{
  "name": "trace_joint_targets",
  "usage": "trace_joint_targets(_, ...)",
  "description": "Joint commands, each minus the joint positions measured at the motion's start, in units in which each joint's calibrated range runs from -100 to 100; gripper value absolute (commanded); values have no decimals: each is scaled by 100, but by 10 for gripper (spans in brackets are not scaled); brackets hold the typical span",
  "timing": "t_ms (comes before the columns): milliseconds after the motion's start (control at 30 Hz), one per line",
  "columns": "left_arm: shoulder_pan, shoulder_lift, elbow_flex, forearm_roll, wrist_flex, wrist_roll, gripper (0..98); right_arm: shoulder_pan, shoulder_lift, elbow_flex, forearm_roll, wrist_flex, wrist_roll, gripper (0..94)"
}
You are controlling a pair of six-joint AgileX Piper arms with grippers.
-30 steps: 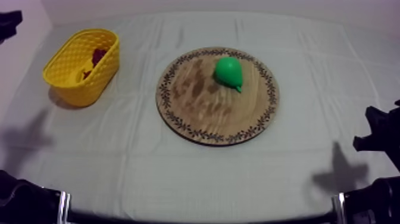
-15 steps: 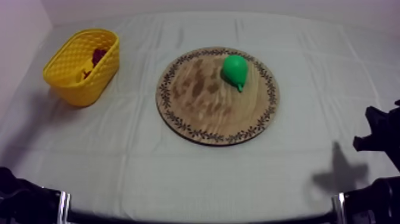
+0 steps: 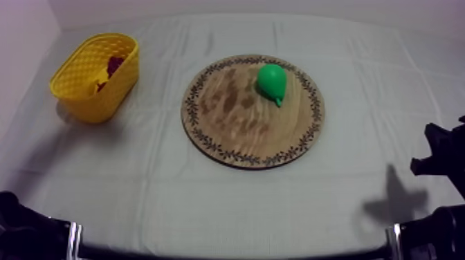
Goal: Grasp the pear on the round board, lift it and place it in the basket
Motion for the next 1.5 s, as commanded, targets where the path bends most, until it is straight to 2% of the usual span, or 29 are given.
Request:
trace_joint_targets(0,141,223,-148,-31,32,-59,0,1,1,5,1,-1,2,5)
trace_joint_targets(167,433,765,-271,-178,59,-121,0,1,1,5,1,-1,2,5)
trace_joint_targets(433,683,1794,-340,-275,54,-83,0,1,1,5,1,-1,2,5)
trace_joint_targets(600,742,2387,-378,-246,49,-152,0,1,1,5,1,-1,2,5)
trace_joint_targets(1067,781,3720,-913,-165,53,-643,18,1,1,5,1,-1,2,5)
trace_joint_targets(1167,743,3926,-1067,-149,55,-612,147,1,1,5,1,-1,2,5)
trace_joint_targets(1300,629,4144,-1197,-114,56,-635,521,1,1,5,1,-1,2,5)
trace_joint_targets(1367,577,4239,-1247,-76,79,-766,664,1,1,5,1,-1,2,5)
trace_joint_targets(1467,520,4373,-1308,-9,194,-1067,820,1,1,5,1,-1,4,5)
